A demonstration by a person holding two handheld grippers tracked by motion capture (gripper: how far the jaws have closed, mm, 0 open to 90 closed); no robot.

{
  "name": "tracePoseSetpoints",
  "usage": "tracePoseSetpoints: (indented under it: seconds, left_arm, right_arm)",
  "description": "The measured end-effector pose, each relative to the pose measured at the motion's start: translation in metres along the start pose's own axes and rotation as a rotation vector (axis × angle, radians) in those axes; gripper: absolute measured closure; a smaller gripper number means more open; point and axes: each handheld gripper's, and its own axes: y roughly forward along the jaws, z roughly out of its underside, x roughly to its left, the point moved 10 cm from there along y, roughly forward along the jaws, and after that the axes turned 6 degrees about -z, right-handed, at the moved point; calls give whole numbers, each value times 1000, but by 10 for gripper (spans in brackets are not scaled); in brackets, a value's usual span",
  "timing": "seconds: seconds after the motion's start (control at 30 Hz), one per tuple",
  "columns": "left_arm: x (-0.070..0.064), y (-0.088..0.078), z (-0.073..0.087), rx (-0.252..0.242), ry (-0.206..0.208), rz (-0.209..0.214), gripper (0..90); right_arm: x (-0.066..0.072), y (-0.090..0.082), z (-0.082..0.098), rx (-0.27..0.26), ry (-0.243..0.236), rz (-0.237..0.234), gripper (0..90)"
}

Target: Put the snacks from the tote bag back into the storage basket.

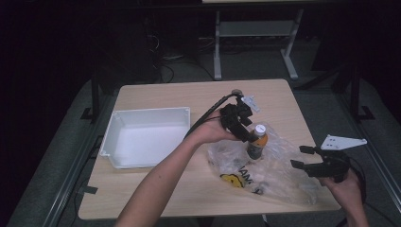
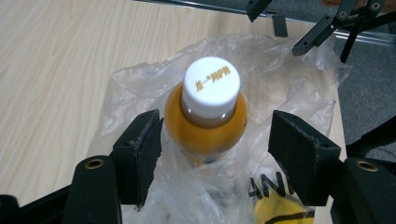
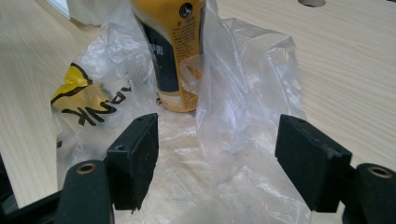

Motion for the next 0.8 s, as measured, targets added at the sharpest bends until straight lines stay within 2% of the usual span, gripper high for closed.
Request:
tracePoseSetpoints:
  seconds: [0.3,0.4,0.53,0.8]
  left_arm:
    - [1,13,-7,31,23,3,330]
    - [1,16,-9,28,18,-1,338]
    - [-1,22,-7,48,23,14,379]
    - [1,25,-9,69,27,1,427]
  right_arm:
    - [-1,0,0,-2,-4,2,300]
    - [-1,0,0,0,-8,5,299]
    - [-1,0,2,10,-13,14,300]
    - [-3,-4,1,3,-12,36,303]
